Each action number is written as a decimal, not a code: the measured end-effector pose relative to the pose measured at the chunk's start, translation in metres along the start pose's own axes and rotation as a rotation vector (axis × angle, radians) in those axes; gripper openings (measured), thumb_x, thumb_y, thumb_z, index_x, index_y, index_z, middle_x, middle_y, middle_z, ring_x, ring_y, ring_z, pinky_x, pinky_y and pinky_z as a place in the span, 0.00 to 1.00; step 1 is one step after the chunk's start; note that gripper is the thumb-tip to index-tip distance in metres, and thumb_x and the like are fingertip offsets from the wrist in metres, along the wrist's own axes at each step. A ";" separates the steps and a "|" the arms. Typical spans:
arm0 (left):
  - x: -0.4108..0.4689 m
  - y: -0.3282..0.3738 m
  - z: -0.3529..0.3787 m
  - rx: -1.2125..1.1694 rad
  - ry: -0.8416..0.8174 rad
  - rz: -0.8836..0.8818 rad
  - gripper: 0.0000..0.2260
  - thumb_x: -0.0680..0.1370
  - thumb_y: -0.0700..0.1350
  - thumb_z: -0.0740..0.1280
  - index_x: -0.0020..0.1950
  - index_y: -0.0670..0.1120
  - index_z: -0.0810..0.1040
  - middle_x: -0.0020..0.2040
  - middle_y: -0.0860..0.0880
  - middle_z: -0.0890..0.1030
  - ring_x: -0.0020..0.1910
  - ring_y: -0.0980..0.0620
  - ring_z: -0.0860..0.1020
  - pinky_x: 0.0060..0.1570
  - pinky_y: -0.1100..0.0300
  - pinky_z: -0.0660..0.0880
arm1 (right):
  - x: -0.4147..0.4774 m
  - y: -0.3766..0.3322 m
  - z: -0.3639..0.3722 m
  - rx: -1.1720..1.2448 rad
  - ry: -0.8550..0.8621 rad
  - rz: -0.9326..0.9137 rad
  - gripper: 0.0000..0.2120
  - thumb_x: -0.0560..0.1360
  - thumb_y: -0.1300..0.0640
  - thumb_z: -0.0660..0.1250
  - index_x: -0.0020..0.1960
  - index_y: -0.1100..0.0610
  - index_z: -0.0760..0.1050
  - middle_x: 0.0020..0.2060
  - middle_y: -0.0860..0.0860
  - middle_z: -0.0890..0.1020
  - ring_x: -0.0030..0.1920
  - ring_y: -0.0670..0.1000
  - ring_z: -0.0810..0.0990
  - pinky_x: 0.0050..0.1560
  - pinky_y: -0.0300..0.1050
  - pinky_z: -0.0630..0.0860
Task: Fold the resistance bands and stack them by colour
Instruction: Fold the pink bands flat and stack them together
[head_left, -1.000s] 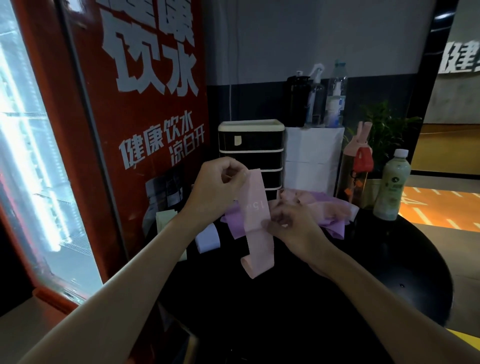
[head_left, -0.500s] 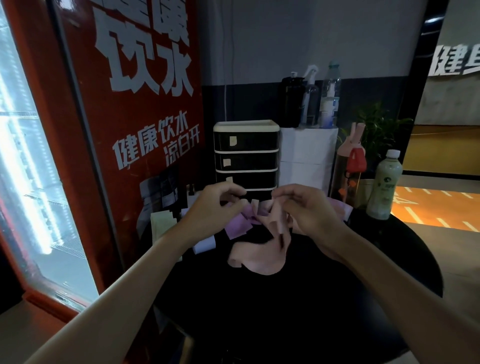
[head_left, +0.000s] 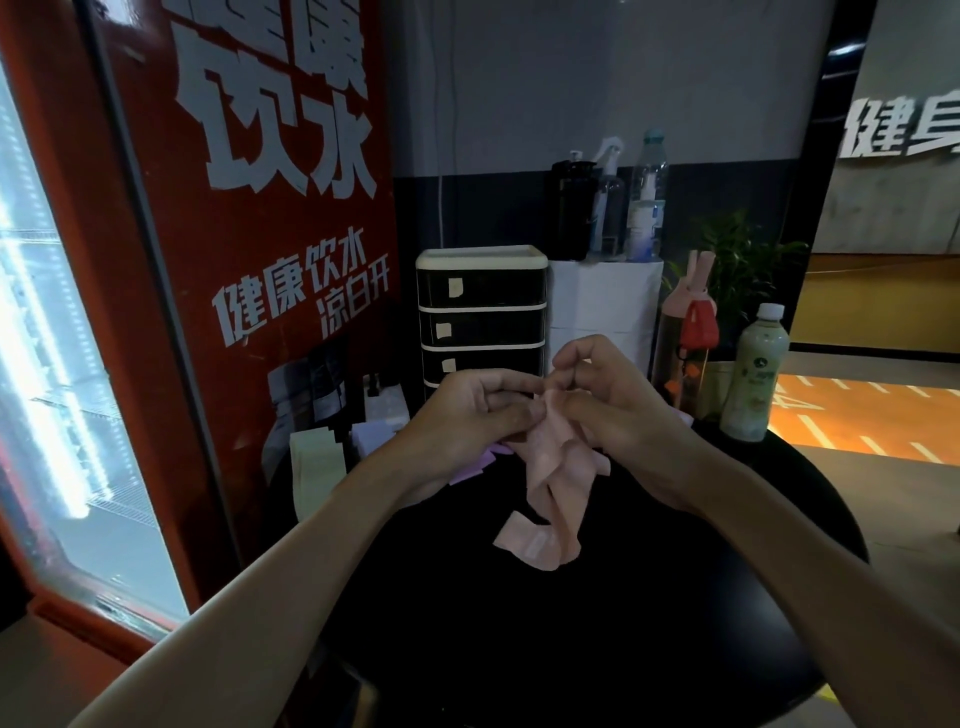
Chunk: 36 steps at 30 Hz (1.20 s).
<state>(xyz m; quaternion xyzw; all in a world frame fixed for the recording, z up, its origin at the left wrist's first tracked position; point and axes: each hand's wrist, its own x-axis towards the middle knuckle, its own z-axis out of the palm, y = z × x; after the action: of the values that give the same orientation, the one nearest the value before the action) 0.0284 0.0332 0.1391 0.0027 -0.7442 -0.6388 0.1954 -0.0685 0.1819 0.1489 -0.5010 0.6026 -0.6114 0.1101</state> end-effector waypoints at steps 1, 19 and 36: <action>0.000 0.000 0.001 -0.012 0.009 -0.007 0.11 0.79 0.35 0.66 0.61 0.38 0.78 0.53 0.38 0.84 0.51 0.46 0.83 0.53 0.54 0.80 | 0.000 0.001 0.000 -0.005 0.011 -0.003 0.11 0.79 0.69 0.61 0.54 0.54 0.68 0.42 0.52 0.79 0.38 0.48 0.74 0.37 0.40 0.71; 0.001 0.006 0.008 0.073 0.282 0.153 0.08 0.76 0.35 0.71 0.55 0.40 0.81 0.47 0.47 0.83 0.40 0.54 0.82 0.40 0.59 0.79 | -0.005 0.007 0.011 -0.141 0.361 -0.067 0.10 0.75 0.66 0.69 0.45 0.51 0.77 0.38 0.46 0.82 0.38 0.46 0.80 0.38 0.43 0.78; 0.011 0.035 0.010 0.207 0.252 0.313 0.04 0.78 0.41 0.70 0.49 0.42 0.84 0.45 0.40 0.85 0.48 0.41 0.83 0.49 0.46 0.80 | 0.001 -0.014 0.001 -0.049 0.321 -0.072 0.06 0.76 0.64 0.68 0.53 0.58 0.78 0.42 0.52 0.84 0.39 0.43 0.83 0.35 0.35 0.79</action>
<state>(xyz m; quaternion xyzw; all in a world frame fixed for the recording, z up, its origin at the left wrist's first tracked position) 0.0242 0.0462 0.1744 -0.0131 -0.7668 -0.5155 0.3823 -0.0618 0.1833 0.1608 -0.4209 0.6087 -0.6722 -0.0217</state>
